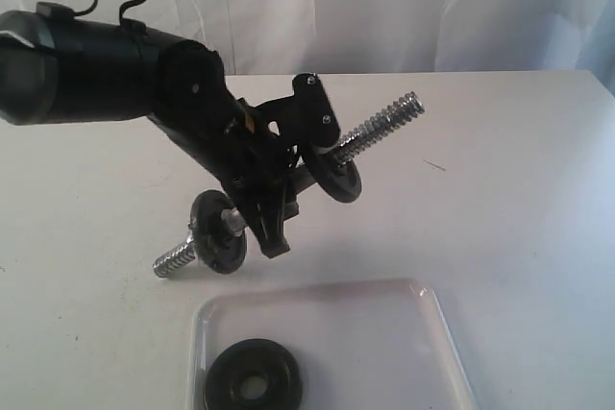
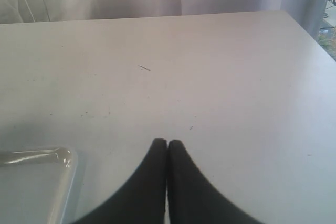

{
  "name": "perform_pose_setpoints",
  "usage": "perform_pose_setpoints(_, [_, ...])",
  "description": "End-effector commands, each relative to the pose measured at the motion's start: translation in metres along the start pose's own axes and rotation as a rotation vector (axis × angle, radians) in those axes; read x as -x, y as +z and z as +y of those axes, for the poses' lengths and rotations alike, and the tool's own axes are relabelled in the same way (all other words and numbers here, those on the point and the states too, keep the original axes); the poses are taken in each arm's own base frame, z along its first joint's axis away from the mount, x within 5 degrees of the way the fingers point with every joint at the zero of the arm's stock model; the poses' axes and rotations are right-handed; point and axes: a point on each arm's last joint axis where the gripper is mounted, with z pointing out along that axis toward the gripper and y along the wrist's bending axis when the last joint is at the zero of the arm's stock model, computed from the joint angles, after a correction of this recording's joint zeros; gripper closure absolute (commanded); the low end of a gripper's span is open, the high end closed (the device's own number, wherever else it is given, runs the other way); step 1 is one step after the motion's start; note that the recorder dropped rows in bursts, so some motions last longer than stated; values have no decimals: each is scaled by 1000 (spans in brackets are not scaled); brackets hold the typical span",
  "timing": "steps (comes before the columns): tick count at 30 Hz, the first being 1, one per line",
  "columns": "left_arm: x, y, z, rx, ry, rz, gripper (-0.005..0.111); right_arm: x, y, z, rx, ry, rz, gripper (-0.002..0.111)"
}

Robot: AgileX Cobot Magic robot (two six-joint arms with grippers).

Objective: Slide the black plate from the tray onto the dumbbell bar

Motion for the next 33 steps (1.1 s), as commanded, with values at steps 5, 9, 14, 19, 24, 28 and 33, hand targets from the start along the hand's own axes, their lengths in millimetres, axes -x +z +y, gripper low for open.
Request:
perform_pose_setpoints(5, [-1,-50,-1,155,-41,-194,107,0,0,-1,-8,2,-15,108])
perform_pose_setpoints(9, [-16,-57,0,173,-78,-188,107,0,0,-1,-8,2,-15,108])
perform_pose_setpoints(14, [-46,-70,-2,211,-149,-174,107,0,0,-1,-8,2,-15,108])
perform_pose_setpoints(19, [-60,-79,-15,216,-162,-180,107,0,0,-1,-8,2,-15,108])
perform_pose_setpoints(24, [-67,-95,-23,233,-174,-207,107,0,0,-1,-8,2,-15,108])
perform_pose_setpoints(28, [-66,-106,-23,251,-176,-234,107,0,0,-1,-8,3,-17,108])
perform_pose_setpoints(33, [-66,-110,-24,254,-175,-240,107,5,0,-2,-27,-51,-70,108])
